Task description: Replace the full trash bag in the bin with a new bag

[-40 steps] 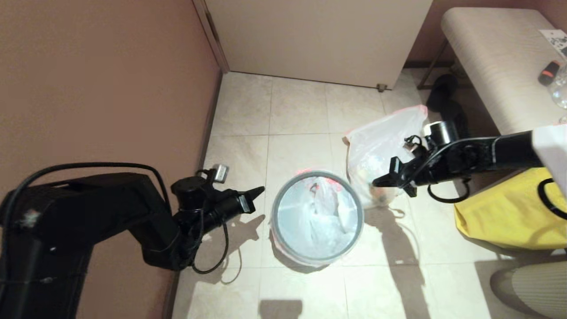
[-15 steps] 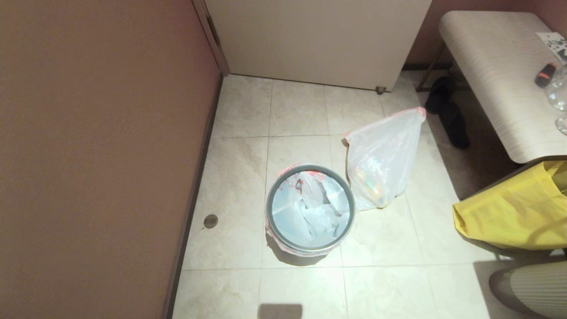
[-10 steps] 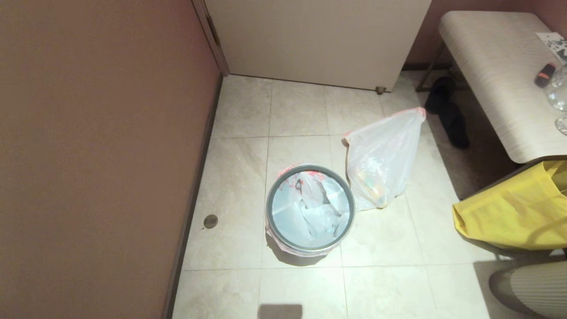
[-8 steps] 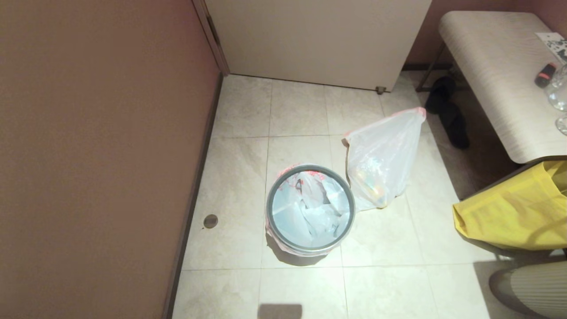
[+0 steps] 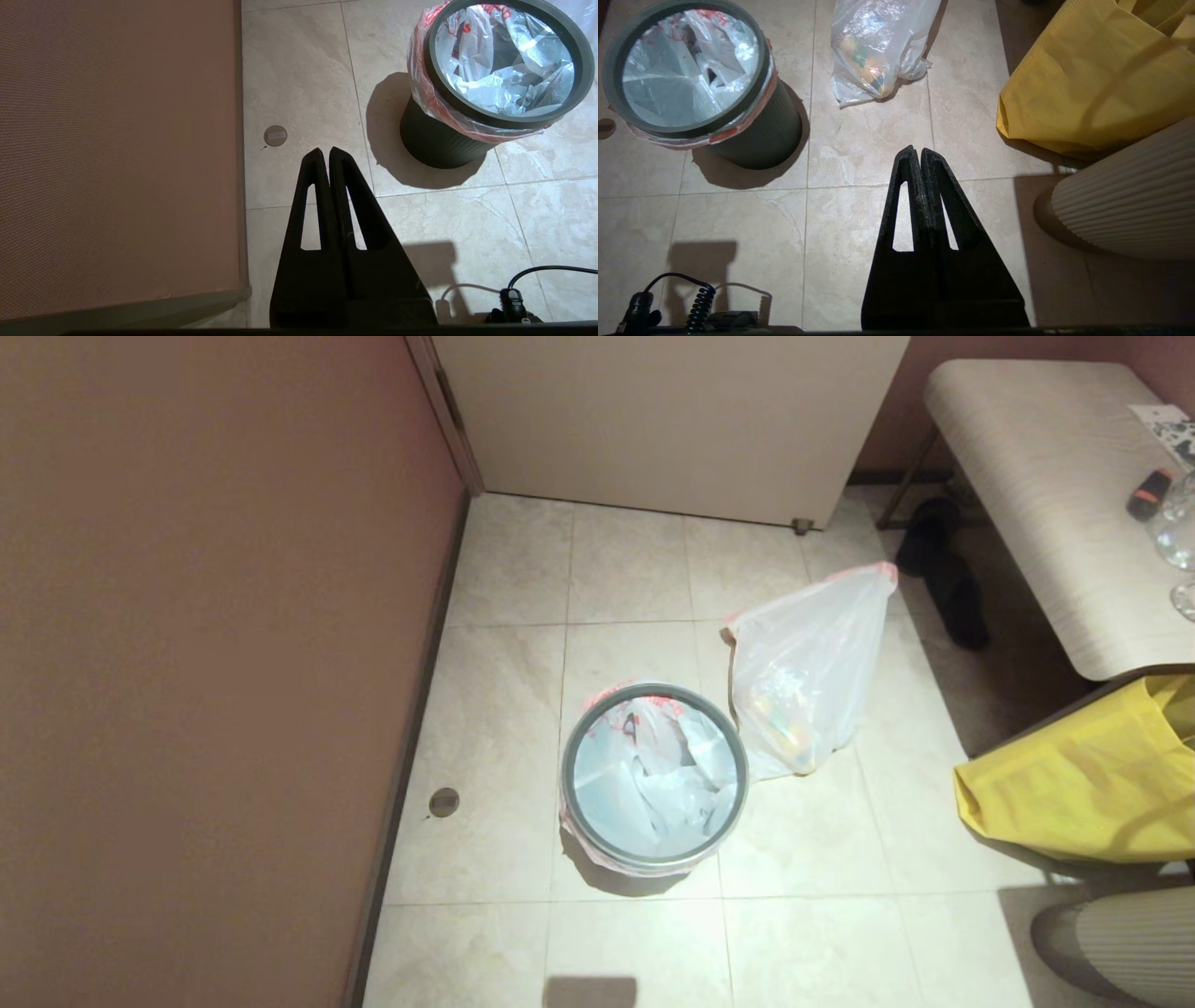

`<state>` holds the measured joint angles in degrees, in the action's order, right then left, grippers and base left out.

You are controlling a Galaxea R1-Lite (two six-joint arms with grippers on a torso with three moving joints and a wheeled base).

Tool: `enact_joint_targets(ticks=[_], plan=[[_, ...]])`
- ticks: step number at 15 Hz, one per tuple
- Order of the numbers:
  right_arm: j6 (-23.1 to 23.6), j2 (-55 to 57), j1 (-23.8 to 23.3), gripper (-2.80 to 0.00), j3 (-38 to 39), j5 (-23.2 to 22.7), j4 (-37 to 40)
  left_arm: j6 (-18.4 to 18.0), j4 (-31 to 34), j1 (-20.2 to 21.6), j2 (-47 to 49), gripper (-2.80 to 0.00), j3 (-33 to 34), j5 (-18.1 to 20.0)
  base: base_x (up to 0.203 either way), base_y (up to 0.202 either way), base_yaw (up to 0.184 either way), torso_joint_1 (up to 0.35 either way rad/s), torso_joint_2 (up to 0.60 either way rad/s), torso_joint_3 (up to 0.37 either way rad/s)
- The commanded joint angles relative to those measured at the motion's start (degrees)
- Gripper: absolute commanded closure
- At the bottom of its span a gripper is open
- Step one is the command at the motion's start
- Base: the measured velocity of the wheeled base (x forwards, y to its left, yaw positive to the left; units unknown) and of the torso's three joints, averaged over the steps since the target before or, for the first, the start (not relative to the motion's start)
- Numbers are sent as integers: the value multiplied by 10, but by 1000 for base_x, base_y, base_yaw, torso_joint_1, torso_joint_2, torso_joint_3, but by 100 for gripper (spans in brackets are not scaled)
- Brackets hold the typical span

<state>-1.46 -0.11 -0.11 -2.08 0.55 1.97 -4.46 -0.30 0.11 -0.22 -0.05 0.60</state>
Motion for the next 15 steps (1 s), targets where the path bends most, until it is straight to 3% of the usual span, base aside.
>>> enact_joint_targets(ticks=[1,15], plan=[[-2,1,-1,0,15,12,-3,2,-3,0,2,0,0,-1,0,0,0,0,0,0],[-22,1,0,0,15,14,-4,10,-5,0,2,0,0,-2,0,0,0,0,0,0]])
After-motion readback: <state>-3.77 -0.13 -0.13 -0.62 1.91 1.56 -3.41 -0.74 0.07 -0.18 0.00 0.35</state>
